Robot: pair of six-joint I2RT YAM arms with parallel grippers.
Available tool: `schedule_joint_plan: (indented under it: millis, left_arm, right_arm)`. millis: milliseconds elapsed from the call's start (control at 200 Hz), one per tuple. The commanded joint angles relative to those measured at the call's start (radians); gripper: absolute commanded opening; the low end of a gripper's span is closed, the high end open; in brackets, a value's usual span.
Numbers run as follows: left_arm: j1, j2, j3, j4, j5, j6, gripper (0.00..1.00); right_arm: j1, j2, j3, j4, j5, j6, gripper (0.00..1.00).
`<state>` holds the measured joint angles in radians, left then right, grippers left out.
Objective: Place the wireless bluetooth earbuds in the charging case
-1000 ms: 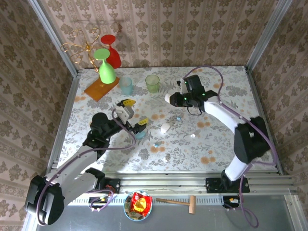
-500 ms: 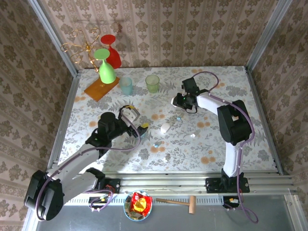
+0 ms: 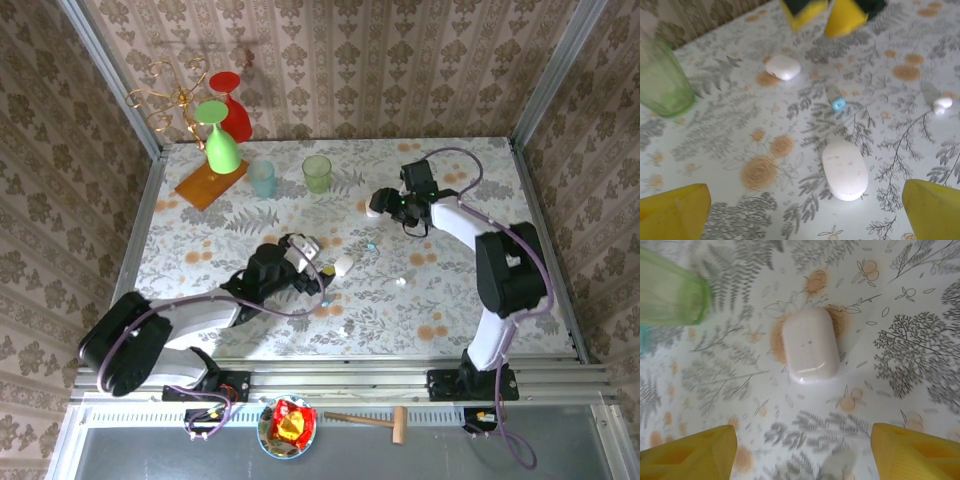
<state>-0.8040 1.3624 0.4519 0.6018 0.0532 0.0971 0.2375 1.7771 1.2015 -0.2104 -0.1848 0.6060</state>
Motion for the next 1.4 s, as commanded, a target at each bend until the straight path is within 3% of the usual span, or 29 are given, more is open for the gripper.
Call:
schedule_joint_plan:
  millis: [0,280,510,980,1160,1395]
  left_arm:
    - [-0.057,0.113,0.045,0.127,-0.109,-0.028,0.95]
    - [-0.112,0.391,0.111,0.299,-0.134,-0.05,0.83]
    - [-0.107,0.492,0.127,0.373,-0.135,-0.06,0.7]
    - [-0.072,0.529,0.14,0.391,-0.06,-0.065,0.49]
    - [-0.069,0.514,0.136,0.394,-0.026,-0.059,0.46]
    - [-0.066,0.405,0.107,0.392,0.06,-0.017,0.46]
  right_arm:
    - [0.0,-0.148,-0.078,0.018,0.026,-0.061,0.73]
    - [-0.001,-0.401,-0.276,-0.027,0.062,-0.116,0.74]
    - [-0.002,-0.496,-0.336,-0.065,0.106,-0.121,0.74]
    - [-0.003,-0.521,-0.335,-0.101,0.126,-0.132,0.73]
    - [-0.007,-0.543,-0.332,-0.115,0.123,-0.14,0.73]
    - [-0.008,-0.556,-0.308,-0.155,-0.106,-0.18,0.73]
